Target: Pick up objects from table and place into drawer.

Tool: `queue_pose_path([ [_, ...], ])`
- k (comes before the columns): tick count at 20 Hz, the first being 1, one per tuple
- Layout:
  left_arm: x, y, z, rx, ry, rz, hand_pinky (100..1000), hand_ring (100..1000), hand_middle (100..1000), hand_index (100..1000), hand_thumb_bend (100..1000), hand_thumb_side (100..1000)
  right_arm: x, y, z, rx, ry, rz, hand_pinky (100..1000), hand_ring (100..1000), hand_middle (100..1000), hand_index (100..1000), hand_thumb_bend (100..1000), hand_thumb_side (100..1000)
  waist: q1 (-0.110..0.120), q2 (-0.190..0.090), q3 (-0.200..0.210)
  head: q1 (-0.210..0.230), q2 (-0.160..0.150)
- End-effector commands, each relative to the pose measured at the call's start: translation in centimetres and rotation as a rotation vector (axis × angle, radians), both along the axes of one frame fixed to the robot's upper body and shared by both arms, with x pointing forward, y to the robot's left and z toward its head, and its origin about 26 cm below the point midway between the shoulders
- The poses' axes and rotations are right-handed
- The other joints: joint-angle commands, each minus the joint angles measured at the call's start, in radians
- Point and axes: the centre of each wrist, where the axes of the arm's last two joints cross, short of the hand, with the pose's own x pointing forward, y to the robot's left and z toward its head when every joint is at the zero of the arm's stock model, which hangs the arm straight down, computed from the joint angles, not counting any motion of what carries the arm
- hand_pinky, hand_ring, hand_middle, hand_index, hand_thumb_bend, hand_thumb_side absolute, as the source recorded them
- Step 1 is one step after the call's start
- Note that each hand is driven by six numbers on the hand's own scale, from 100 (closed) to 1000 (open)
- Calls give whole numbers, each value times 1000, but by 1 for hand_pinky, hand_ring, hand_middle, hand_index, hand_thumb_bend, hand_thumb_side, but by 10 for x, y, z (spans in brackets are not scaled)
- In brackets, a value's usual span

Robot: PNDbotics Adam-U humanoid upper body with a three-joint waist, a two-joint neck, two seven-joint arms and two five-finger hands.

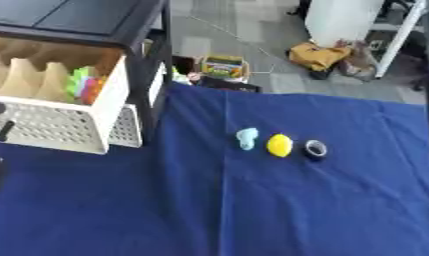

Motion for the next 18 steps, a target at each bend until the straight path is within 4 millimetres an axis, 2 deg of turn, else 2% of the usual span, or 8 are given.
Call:
queue_pose_path([
  [1, -2, 9, 10, 18, -83, 41, 294, 100, 167, 814, 100, 866, -14, -14, 6, 18, -59, -20, 375, 612, 493, 802, 100, 640, 12, -26, -7, 13, 7],
  [5, -2, 16, 15, 49, -172, 86, 336, 100, 182, 821, 100, 772, -12, -29, -3, 66, -63, -14, 396, 617, 499, 806, 100, 685, 26, -23, -19, 17, 8],
  [11, -3, 32, 23, 128, -312, 169, 407, 100, 220, 838, 100, 670, -10, -51, -21, 145, -70, -8, 549, 681, 545, 813, 100, 774, 46, -17, -42, 27, 9],
  [12, -4, 35, 23, 141, -332, 182, 418, 100, 226, 842, 100, 657, -9, -55, -25, 158, -69, -13, 595, 712, 558, 816, 100, 821, 48, -15, -45, 30, 8],
  [16, -5, 47, 25, 203, -412, 232, 457, 100, 253, 840, 100, 613, -4, -67, -44, 205, -56, -73, 643, 744, 580, 847, 100, 1000, 59, -7, -66, 47, 3],
  [18, -6, 54, 27, 248, -452, 251, 480, 100, 270, 814, 100, 570, -1, -70, -56, 223, -42, -104, 646, 746, 577, 845, 100, 1000, 65, -3, -72, 54, 2],
])
